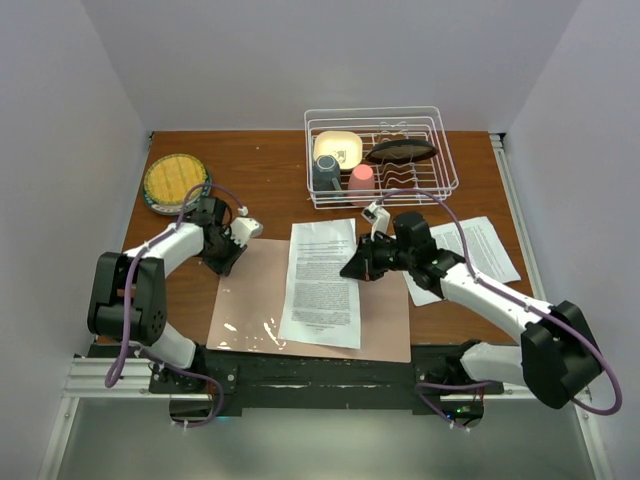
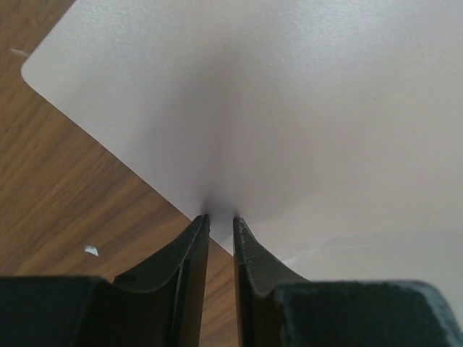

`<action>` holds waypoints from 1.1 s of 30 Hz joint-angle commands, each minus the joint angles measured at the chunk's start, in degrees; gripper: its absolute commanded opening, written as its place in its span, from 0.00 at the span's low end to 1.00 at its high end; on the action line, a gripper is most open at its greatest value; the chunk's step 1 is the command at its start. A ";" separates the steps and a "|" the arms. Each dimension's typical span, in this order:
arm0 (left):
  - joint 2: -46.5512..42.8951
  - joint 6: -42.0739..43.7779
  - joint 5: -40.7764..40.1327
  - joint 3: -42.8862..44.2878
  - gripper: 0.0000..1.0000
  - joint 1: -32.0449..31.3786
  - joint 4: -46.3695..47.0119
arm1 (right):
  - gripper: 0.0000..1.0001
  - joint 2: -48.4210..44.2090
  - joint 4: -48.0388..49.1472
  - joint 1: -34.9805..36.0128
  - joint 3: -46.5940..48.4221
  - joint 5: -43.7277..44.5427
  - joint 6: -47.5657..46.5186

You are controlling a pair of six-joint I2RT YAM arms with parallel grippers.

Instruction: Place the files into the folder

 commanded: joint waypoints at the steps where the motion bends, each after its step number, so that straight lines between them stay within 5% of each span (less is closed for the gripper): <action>1: 0.92 1.75 -2.29 -0.80 0.24 0.39 4.26 | 0.00 2.26 5.31 1.50 3.40 0.73 1.36; 33: -1.19 2.72 0.25 -4.49 0.15 0.39 3.12 | 0.00 23.36 16.65 9.76 12.45 6.53 3.73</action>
